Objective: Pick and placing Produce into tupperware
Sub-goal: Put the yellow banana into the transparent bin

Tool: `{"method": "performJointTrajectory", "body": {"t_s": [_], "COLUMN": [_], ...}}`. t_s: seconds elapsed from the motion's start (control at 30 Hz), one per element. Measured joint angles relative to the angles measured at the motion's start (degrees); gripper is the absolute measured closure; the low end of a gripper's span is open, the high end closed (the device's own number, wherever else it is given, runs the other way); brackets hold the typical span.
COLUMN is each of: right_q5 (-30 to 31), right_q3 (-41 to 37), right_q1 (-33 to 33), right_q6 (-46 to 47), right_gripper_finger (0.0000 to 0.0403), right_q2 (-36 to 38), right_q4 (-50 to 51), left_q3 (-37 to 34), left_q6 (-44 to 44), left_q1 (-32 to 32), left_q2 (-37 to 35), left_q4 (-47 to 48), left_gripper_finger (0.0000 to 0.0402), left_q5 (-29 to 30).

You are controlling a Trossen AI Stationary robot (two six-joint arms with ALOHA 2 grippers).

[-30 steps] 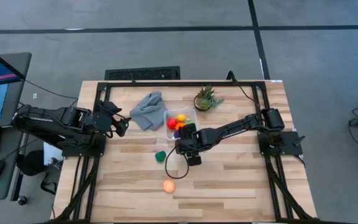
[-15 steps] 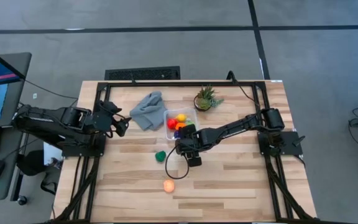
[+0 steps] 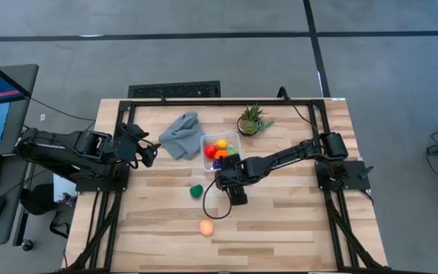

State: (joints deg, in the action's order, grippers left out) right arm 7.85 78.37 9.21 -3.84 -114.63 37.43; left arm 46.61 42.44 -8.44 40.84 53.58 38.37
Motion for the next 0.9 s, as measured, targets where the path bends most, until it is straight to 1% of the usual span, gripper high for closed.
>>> {"method": "performJointTrajectory", "body": {"t_s": [0.33, 0.43, 0.57, 0.8, 0.9], "right_q5": [-3.60, -5.05, -5.09, -7.82, -8.09], "right_q3": [0.02, 0.02, 0.04, 0.04, 0.04], "right_q1": [1.01, 1.85, 2.93, 2.64, 2.64], "right_q6": [1.98, 2.45, 2.82, 5.99, 7.43], "right_gripper_finger": [0.0181, 0.0181, 0.0176, 0.0172, 0.0172], "right_q2": [0.00, 0.00, 0.00, 0.00, 0.00], "right_q4": [2.73, 3.96, 4.13, 4.04, 3.61], "left_q3": [0.00, 0.00, 0.00, 0.00, 0.00], "left_q6": [0.24, 0.24, 0.19, 0.06, -0.09], "left_q1": [-0.01, -0.01, -0.01, -0.01, -0.01], "left_q2": [0.00, 0.00, 0.00, 0.00, 0.00], "left_q4": [0.00, 0.00, 0.02, 0.04, 0.04], "left_gripper_finger": [0.0093, 0.0093, 0.0093, 0.0093, 0.0093], "left_q5": [-0.11, -0.11, -0.13, -0.14, -0.15]}}
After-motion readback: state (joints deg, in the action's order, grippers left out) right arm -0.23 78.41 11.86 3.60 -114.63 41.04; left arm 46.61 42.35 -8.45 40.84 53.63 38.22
